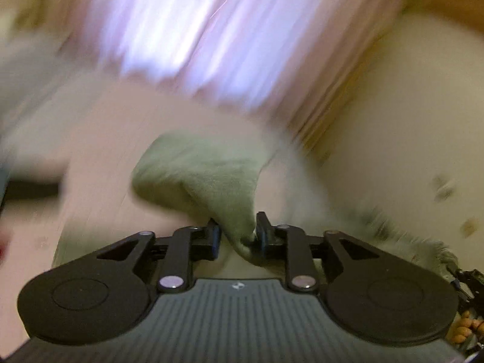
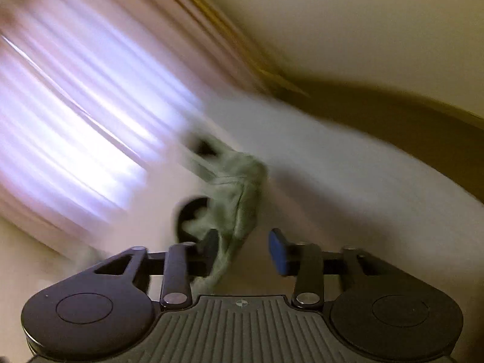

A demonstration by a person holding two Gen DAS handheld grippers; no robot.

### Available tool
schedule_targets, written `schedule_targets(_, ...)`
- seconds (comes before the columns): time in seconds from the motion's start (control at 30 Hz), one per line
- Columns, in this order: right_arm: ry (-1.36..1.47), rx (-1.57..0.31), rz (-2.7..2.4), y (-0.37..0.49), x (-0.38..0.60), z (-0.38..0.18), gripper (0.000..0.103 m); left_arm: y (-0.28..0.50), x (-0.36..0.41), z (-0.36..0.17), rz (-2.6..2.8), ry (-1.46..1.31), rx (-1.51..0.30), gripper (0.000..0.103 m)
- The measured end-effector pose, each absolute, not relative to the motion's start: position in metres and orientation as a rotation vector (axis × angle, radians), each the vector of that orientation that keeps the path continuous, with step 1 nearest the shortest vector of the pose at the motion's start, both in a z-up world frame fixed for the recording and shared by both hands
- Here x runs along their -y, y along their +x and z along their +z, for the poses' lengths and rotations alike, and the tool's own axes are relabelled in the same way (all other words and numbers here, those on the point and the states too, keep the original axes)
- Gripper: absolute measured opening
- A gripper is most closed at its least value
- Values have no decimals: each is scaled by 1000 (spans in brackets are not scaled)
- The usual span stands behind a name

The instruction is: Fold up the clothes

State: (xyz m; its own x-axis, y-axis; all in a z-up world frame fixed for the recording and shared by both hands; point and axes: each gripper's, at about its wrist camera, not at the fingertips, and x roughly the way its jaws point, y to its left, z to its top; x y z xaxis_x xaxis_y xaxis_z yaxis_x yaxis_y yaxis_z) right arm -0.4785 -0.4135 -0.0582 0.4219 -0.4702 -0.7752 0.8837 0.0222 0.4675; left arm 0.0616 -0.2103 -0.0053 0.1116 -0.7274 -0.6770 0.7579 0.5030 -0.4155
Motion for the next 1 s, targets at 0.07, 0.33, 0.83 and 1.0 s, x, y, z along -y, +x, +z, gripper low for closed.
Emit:
schedule_targets(0.07, 1151, -675, -1158, -494, 404, -93, 44, 35, 172, -69, -872, 178, -1120, 25)
schedule_targets(0.33, 1196, -678, -1109, -509, 426, -117, 75, -13, 127, -118, -575, 454, -1135, 33)
schedule_targets(0.83, 1174, -801, -1068, -497, 440, -169, 77, -49, 207, -170, -763, 681, -894, 53)
schedule_targets(1.0, 1188, -840, -1085, -492, 441, -199, 77, -59, 240, -221, -845, 825, -830, 53)
